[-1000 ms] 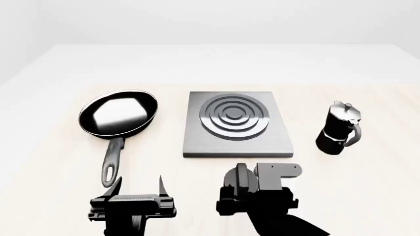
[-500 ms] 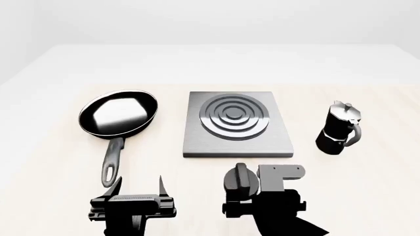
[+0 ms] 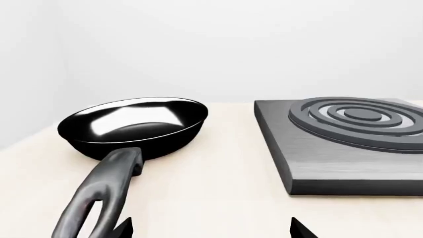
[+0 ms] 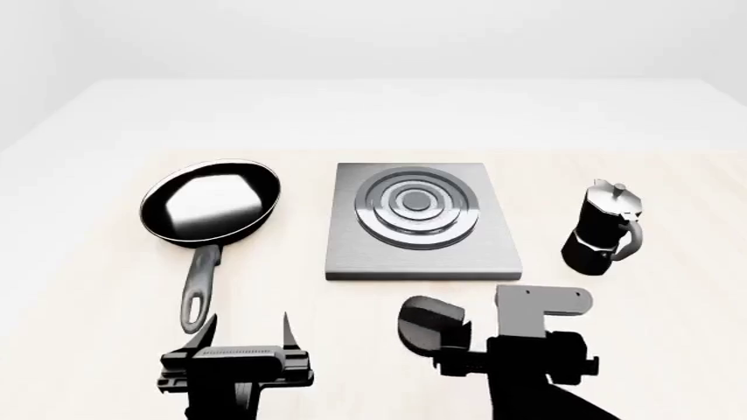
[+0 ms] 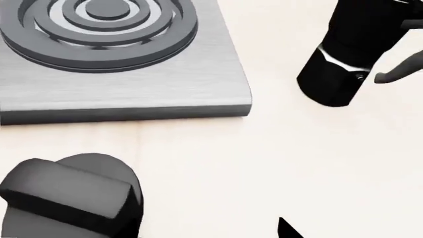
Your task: Turn on the stove and put the frying pan on it.
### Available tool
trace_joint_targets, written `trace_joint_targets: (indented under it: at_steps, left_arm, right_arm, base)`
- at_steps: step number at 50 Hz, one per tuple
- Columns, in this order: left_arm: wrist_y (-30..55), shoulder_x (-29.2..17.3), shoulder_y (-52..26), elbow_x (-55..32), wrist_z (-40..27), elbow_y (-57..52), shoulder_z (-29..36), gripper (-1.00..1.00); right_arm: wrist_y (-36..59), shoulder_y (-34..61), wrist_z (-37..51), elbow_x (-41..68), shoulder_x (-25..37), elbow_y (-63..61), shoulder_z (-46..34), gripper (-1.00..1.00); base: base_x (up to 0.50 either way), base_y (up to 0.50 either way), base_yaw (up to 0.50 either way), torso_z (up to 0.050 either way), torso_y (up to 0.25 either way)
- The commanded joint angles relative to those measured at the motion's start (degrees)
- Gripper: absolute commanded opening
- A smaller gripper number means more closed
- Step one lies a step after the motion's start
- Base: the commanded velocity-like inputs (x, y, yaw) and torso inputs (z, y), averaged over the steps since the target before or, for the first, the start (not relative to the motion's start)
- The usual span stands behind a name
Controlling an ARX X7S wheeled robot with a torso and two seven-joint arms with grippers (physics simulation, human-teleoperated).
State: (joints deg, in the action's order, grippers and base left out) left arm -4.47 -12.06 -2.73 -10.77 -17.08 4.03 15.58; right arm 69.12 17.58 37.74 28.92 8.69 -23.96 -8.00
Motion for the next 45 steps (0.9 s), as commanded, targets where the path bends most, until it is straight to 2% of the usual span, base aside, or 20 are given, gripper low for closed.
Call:
trace_joint_targets:
  at_steps: [1, 12, 16, 22, 32, 41, 45]
  left_arm:
    - [-0.4, -0.1, -0.3, -0.3, -0.1, 0.6, 0.2, 1.0]
    - [0.1, -0.4, -0.1, -0.4, -0.5, -0.2, 0.5, 1.0]
    - [0.5, -0.6, 0.2, -0.5, -0.8, -1.0, 0.6, 1.0]
    - [0.3, -0.6, 0.2, -0.7, -0.8, -0.8, 0.7, 1.0]
    - [1.1, -1.0, 0.6, -0.8, -1.4, -2.3, 1.0, 1.0]
    - [-0.1, -0.9, 0.3, -0.8, -1.3, -0.9, 1.2, 1.0]
    - [-0.5, -1.0, 0.5, -0.3, -1.5, -0.9, 1.5, 1.0]
  right_arm:
    - [0.5, -0.8, 3.8, -1.6, 1.1, -2.3, 1.5, 1.0]
    - [-3.9, -2.5, 7.9, -5.4, 2.1, -2.9, 2.7, 1.0]
    - [-10.6, -3.9, 10.1, -10.3, 4.4, -3.3, 0.7, 1.0]
    - [-14.7, -5.6, 11.4, -14.0, 6.8, -2.3, -1.6, 1.0]
    - [-37.9, -12.0, 9.1, -18.2, 9.2, 4.9, -1.8, 1.0]
    - [-49.2, -14.5, 9.5, -20.7, 8.8, 10.8, -1.6, 1.0]
    - [-57.1, -16.1, 10.8, -22.1, 8.0, 16.1, -0.8, 1.0]
  base:
    - [0.0, 0.0, 0.0, 0.0, 0.0]
    - [0.0, 0.0, 0.0, 0.0, 0.0]
    - [0.0, 0.0, 0.0, 0.0, 0.0]
    - [0.0, 0.0, 0.0, 0.0, 0.0]
    - [0.0, 0.0, 0.0, 0.0, 0.0]
    - [0.0, 0.0, 0.0, 0.0, 0.0]
    - [0.0, 0.0, 0.0, 0.0, 0.0]
